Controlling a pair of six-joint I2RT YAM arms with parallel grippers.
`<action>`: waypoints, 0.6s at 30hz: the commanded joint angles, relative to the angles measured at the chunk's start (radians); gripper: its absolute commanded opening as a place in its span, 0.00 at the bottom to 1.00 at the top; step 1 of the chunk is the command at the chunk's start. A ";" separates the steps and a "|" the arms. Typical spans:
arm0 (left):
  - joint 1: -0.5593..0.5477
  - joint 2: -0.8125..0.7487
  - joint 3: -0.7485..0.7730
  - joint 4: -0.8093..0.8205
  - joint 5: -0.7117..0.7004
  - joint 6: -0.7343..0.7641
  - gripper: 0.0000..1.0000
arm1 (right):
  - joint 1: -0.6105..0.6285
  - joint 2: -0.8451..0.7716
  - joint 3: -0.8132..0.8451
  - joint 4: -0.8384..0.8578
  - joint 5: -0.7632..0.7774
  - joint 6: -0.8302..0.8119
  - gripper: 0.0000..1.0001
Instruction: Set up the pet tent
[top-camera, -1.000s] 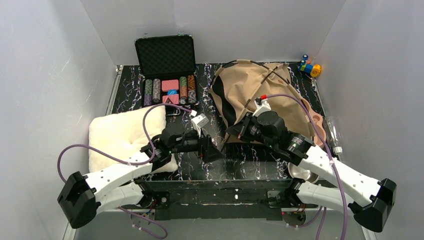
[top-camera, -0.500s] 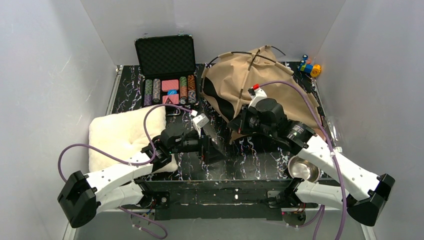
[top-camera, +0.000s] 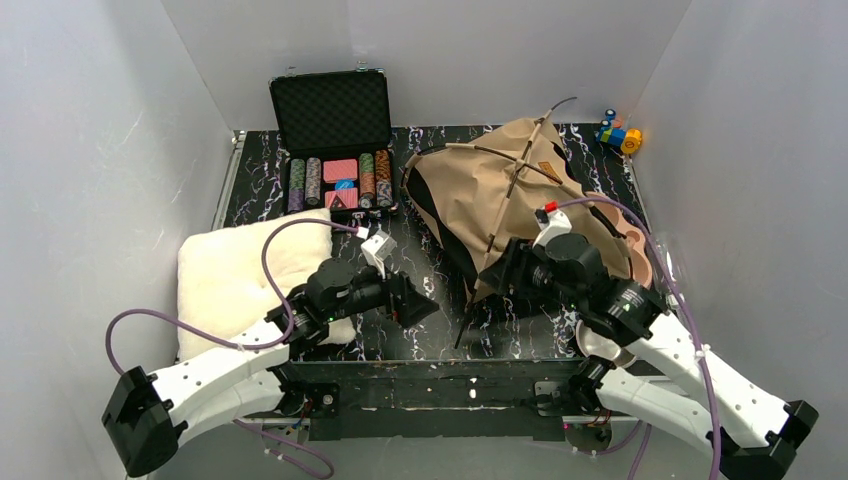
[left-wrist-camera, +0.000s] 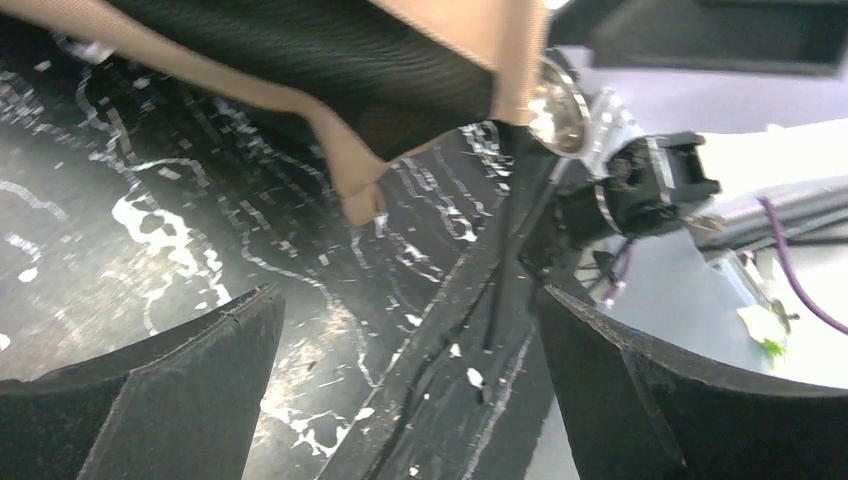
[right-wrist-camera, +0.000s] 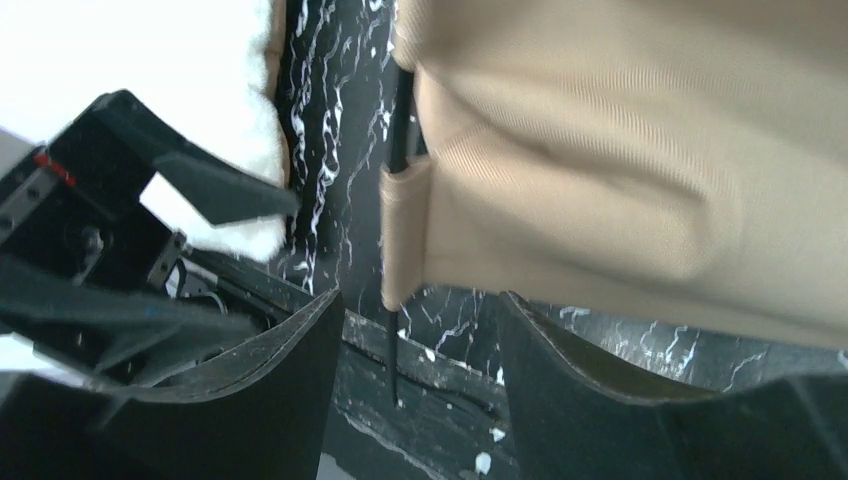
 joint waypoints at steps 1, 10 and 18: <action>-0.003 0.050 -0.031 0.001 -0.175 -0.026 0.98 | 0.004 -0.078 -0.134 0.070 -0.089 0.110 0.63; -0.002 0.160 -0.025 0.102 -0.299 -0.143 0.98 | 0.168 -0.180 -0.405 0.399 -0.050 0.290 0.54; -0.003 0.235 0.043 0.028 -0.354 -0.163 0.98 | 0.288 -0.120 -0.472 0.585 0.069 0.351 0.50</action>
